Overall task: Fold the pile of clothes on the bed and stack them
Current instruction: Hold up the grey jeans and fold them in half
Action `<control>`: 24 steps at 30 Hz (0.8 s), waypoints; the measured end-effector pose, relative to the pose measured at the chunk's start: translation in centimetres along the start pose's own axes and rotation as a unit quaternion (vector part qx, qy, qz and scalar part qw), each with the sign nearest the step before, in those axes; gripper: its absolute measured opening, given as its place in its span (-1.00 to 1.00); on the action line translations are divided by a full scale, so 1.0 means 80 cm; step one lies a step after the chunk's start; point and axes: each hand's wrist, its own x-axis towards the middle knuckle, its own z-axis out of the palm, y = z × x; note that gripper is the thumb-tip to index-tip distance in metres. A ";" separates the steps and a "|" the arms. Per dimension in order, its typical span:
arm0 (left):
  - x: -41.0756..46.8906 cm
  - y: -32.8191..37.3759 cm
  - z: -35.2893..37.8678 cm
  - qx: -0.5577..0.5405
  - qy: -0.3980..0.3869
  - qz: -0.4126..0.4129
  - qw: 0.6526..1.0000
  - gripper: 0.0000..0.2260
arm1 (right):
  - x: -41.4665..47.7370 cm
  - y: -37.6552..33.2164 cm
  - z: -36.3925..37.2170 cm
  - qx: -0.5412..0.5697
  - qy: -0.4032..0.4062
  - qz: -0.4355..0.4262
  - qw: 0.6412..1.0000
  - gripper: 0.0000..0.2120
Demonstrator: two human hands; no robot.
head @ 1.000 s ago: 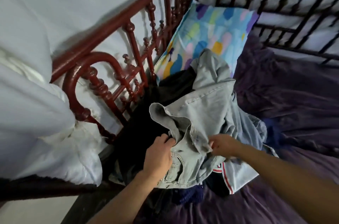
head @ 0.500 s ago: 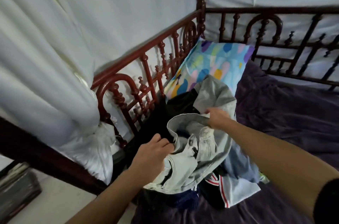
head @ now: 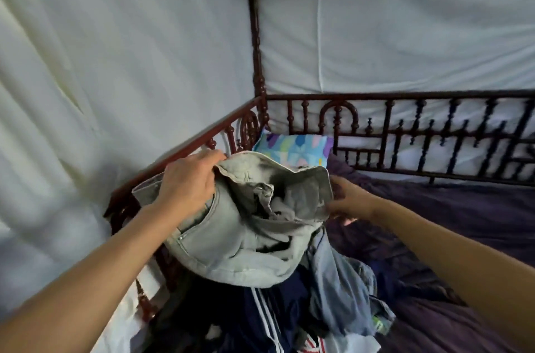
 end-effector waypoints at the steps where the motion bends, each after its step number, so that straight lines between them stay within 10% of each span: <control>1: 0.015 -0.002 -0.009 -0.005 0.016 0.014 1.000 -0.69 | -0.008 -0.008 0.001 0.030 0.043 -0.044 0.998 -0.26; 8: 0.081 -0.038 -0.088 -0.033 0.099 0.178 0.978 -0.63 | -0.030 -0.092 0.012 0.157 0.162 -0.116 0.967 -0.43; 11: 0.092 -0.061 -0.111 -0.035 0.120 0.231 0.965 -0.62 | -0.037 -0.120 0.012 -0.155 0.197 -0.116 0.961 -0.28; 14: 0.094 -0.082 -0.117 -0.048 0.134 0.243 0.960 -0.62 | -0.045 -0.143 0.031 -0.432 0.247 -0.062 0.865 -0.53; 19: 0.094 -0.102 -0.104 -0.067 0.124 0.232 0.962 -0.69 | -0.063 -0.175 0.055 -0.211 0.335 -0.171 0.902 -0.84; 24: 0.124 -0.124 -0.095 -0.050 0.071 0.154 0.984 -0.82 | -0.121 -0.251 -0.010 -0.090 0.517 -0.155 0.837 -0.80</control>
